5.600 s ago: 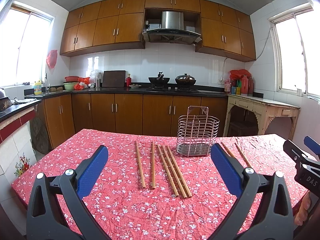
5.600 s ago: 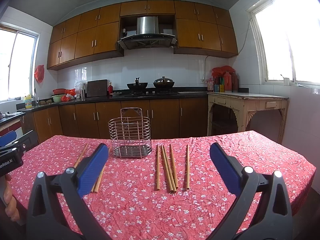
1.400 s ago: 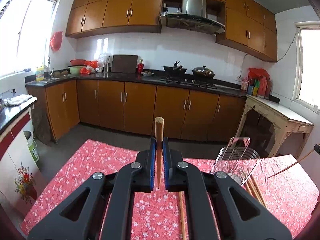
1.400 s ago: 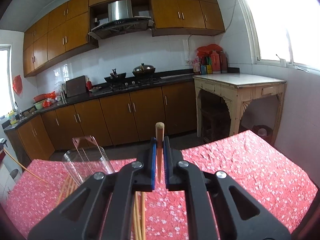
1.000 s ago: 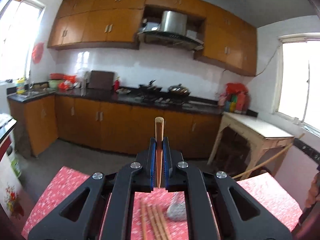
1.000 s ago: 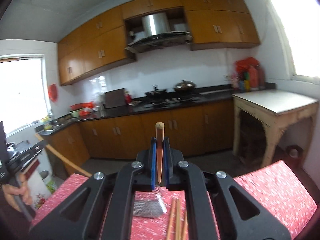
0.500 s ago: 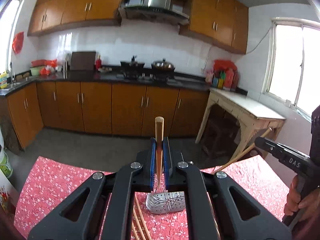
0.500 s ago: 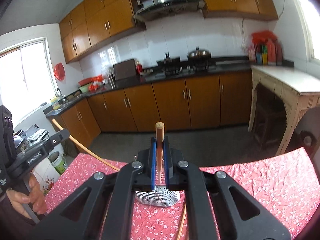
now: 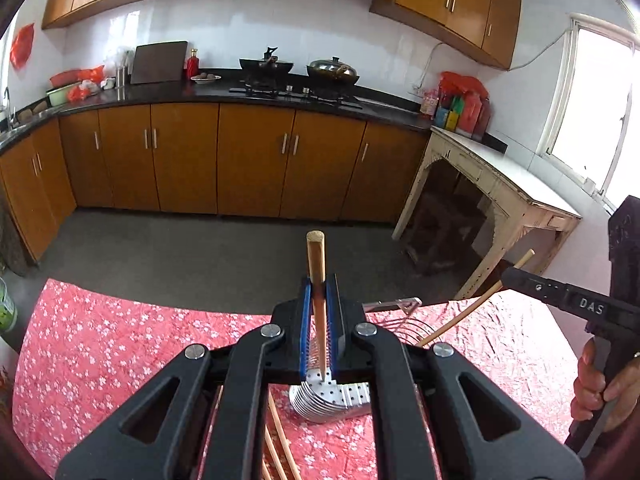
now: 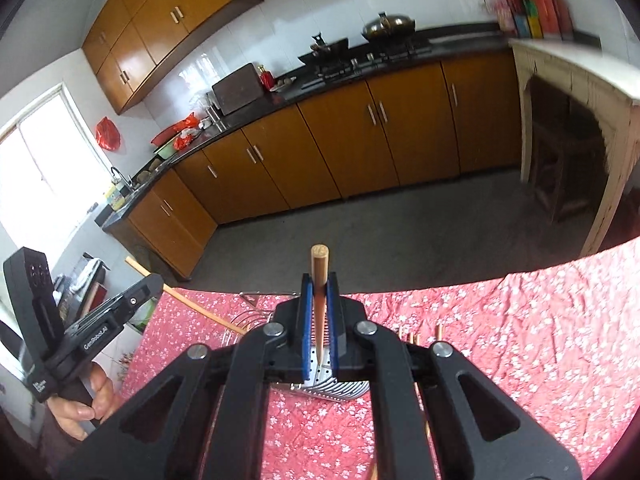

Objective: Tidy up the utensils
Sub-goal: 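Lower the chopsticks into the wire holder and open both tools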

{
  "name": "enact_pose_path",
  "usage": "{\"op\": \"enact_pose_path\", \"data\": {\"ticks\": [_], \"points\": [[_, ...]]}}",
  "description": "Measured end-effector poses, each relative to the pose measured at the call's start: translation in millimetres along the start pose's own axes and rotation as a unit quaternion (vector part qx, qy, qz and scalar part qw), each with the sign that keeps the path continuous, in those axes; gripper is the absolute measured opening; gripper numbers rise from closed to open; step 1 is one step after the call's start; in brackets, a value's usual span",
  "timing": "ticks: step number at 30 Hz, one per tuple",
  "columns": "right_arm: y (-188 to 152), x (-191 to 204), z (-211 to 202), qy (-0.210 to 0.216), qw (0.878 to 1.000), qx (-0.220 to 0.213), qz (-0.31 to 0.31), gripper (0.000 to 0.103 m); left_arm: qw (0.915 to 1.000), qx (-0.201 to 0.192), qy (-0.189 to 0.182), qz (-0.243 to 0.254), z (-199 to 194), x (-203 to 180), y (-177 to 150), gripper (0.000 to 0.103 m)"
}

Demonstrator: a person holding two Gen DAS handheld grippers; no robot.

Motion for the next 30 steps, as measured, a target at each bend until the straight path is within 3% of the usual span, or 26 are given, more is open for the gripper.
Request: {"op": "enact_pose_path", "data": {"ticks": [7,11,15,18,26,30], "points": [[2,-24,6,-0.014,1.000,-0.012,0.020,0.023,0.9998,-0.003,0.017,-0.007,5,7,7,0.007],[4,-27,1,-0.024,0.999,-0.028,0.020,0.024,0.9997,-0.010,0.021,-0.010,0,9,9,0.008],[8,-30,-13,-0.037,0.998,-0.047,0.020,0.034,0.9994,-0.022,0.021,-0.017,-9,11,13,0.020],[8,-29,-21,-0.046,0.997,-0.058,0.015,0.034,0.9989,-0.034,0.023,-0.021,-17,12,16,0.030],[-1,-26,-52,-0.065,0.994,-0.085,0.010,0.035,0.9969,-0.068,0.030,-0.026,-44,16,22,0.030],[-25,-36,-74,-0.079,0.992,-0.094,0.017,0.037,0.9947,-0.094,0.036,-0.022,-74,27,16,0.031]]}}
Point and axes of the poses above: each gripper's, at about its wrist camera, not at the fingertips, and z roughly the way its jaws point, x to its left, y to its top, the point moved 7 cm from there along z, roughly the way its jaws point, and after that the axes turned 11 degrees about -z, right-handed, at the moved point
